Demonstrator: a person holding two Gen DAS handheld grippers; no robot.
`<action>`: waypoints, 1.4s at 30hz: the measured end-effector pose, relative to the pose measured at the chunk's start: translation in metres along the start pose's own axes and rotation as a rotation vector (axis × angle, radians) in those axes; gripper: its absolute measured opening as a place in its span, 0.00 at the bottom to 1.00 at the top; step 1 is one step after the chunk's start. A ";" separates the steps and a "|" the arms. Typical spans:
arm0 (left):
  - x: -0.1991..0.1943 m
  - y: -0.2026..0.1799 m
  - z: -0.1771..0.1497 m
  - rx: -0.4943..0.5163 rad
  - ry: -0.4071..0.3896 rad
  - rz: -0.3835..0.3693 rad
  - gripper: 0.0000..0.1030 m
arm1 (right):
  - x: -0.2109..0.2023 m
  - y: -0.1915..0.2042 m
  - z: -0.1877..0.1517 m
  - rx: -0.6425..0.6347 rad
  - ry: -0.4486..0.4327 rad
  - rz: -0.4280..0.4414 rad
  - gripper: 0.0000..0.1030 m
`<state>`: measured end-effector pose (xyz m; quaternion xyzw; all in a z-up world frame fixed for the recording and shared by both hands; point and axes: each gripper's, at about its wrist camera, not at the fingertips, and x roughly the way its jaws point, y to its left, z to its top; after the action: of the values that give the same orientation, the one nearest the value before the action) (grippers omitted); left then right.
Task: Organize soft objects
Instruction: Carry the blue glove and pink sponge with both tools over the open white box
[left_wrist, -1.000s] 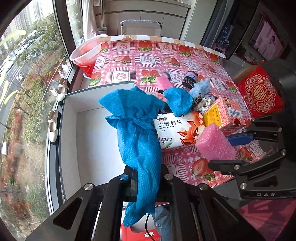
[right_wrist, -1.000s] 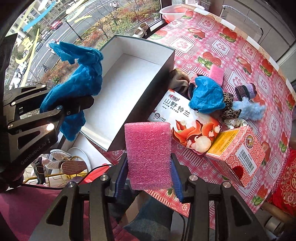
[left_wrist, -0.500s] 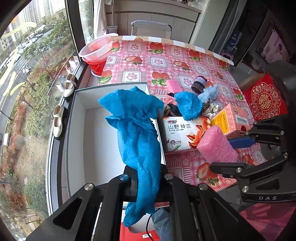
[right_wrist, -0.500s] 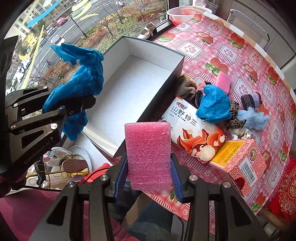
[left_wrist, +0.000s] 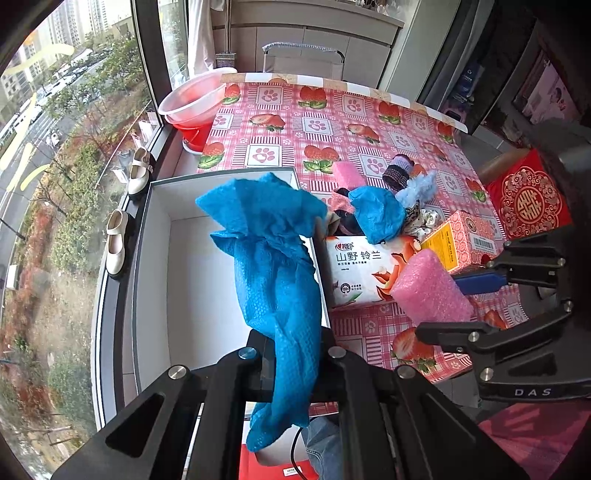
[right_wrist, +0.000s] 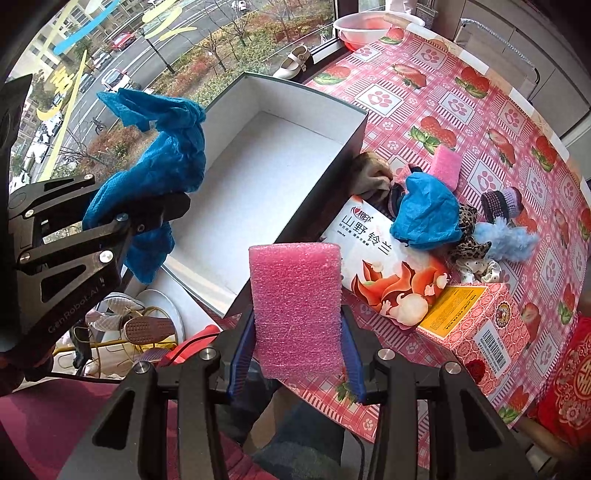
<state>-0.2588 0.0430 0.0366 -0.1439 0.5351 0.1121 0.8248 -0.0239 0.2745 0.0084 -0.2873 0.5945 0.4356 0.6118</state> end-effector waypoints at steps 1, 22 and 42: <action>0.000 0.001 0.000 -0.001 -0.003 -0.001 0.08 | 0.000 0.000 0.001 0.000 -0.001 -0.001 0.43; 0.000 0.009 0.000 -0.016 -0.002 0.004 0.08 | 0.004 0.004 0.007 -0.015 0.010 -0.004 0.43; 0.004 0.027 -0.007 -0.056 0.008 0.018 0.08 | 0.014 0.013 0.017 -0.049 0.035 0.006 0.43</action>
<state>-0.2722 0.0662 0.0269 -0.1627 0.5364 0.1338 0.8172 -0.0285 0.2979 -0.0005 -0.3080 0.5949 0.4470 0.5927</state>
